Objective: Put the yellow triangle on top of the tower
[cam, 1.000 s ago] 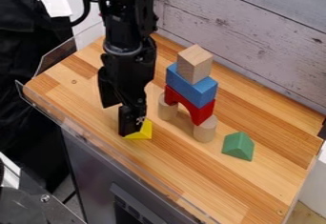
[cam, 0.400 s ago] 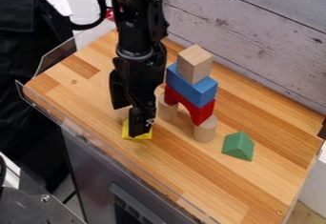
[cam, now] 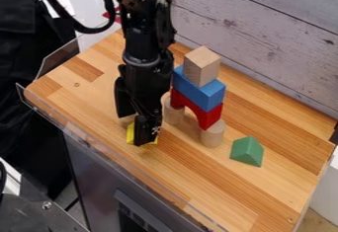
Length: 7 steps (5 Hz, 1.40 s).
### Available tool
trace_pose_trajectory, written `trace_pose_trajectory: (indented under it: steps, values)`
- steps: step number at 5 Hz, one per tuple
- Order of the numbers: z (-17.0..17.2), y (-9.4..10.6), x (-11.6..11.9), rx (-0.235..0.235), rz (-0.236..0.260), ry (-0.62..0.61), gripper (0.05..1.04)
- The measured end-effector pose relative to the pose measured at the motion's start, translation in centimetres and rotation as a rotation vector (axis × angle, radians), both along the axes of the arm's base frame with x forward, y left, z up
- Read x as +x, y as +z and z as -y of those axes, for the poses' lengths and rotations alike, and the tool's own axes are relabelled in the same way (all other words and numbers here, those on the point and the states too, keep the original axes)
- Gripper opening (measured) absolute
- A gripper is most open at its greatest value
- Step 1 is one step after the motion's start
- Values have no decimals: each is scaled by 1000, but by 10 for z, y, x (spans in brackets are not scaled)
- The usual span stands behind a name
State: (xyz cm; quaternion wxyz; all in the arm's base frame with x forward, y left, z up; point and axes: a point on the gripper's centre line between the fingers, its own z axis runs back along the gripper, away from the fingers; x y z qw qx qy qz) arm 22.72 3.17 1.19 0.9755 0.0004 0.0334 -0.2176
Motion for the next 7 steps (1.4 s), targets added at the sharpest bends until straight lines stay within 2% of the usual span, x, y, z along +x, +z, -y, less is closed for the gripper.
trace_pose_trajectory:
  steps: [1, 2, 3, 4, 5, 6, 7]
  values:
    - [1, -6, 2, -5, -10, 12, 950]
    - [1, -9, 10, -14, 7, 26, 678]
    - [1, -10, 18, -17, 22, 41, 566]
    - [0, -9, 19, -13, 24, 53, 566]
    - [-7, 13, 16, -6, 50, 86, 566]
    - [-21, 54, 10, 63, 118, 148, 566]
    - [-30, 75, 2, 102, 130, 197, 566]
